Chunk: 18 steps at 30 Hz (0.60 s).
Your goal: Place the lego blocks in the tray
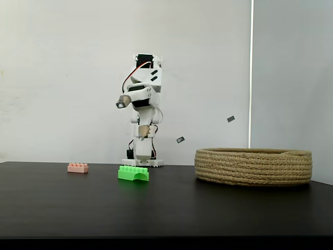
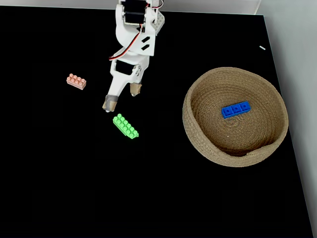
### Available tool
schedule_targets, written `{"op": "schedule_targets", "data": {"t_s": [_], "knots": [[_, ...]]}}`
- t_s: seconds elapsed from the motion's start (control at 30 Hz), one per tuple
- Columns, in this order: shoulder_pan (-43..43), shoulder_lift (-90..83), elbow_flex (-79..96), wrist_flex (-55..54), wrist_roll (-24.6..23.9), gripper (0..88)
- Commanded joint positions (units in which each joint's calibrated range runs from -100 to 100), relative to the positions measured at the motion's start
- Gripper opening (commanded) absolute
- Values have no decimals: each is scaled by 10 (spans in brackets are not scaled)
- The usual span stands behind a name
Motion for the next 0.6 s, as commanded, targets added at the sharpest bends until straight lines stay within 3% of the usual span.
{"op": "schedule_targets", "data": {"t_s": [0.0,0.2,0.57], "knots": [[25,41,-68,-7,5,479],[38,125,-49,-69,-2,484],[24,166,-56,-53,-16,509]]}}
